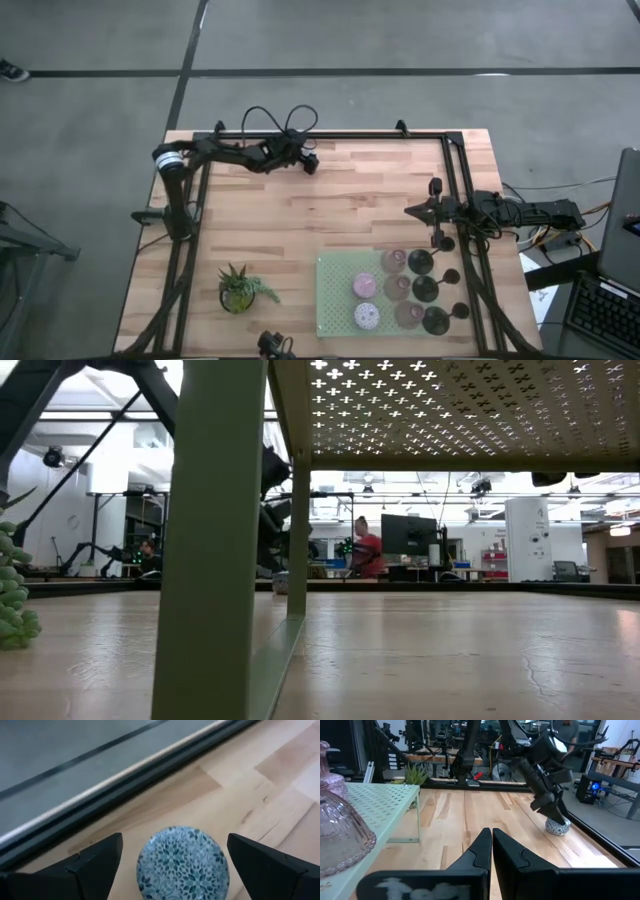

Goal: Pick & Place candle stick holders
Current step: Put the blue patterned scented candle on the shelf aligned with the other blue patterned scented candle

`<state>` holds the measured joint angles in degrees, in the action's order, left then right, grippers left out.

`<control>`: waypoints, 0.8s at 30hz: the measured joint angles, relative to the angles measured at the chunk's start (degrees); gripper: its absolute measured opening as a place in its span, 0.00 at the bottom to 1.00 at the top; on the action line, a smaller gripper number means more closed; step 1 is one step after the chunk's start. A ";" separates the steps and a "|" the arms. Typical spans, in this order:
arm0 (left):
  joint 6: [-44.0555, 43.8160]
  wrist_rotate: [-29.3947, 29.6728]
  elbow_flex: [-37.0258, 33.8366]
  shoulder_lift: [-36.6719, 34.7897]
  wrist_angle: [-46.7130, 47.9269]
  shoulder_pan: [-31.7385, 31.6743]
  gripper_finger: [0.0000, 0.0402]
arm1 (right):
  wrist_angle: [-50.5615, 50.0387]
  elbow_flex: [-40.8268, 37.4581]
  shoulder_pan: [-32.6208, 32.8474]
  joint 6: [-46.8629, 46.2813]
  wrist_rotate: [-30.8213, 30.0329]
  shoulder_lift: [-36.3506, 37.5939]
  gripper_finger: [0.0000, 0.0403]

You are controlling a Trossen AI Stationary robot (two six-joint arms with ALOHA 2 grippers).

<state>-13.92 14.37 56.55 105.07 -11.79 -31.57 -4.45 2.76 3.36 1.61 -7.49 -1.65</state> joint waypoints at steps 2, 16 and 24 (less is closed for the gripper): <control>-0.20 -0.12 -0.03 0.67 0.05 -0.12 0.90 | 0.00 0.00 -0.02 0.01 0.00 0.00 0.02; -1.04 -1.90 -0.57 2.26 0.31 -0.31 0.90 | 0.00 0.00 -0.01 -0.06 -0.02 0.00 0.02; 0.92 -1.88 -0.66 3.50 0.31 -0.33 0.84 | 0.00 0.00 0.00 0.04 0.00 0.00 0.02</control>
<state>-12.99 12.49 55.90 108.57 -11.49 -31.90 -4.45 2.76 3.36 1.65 -7.49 -1.65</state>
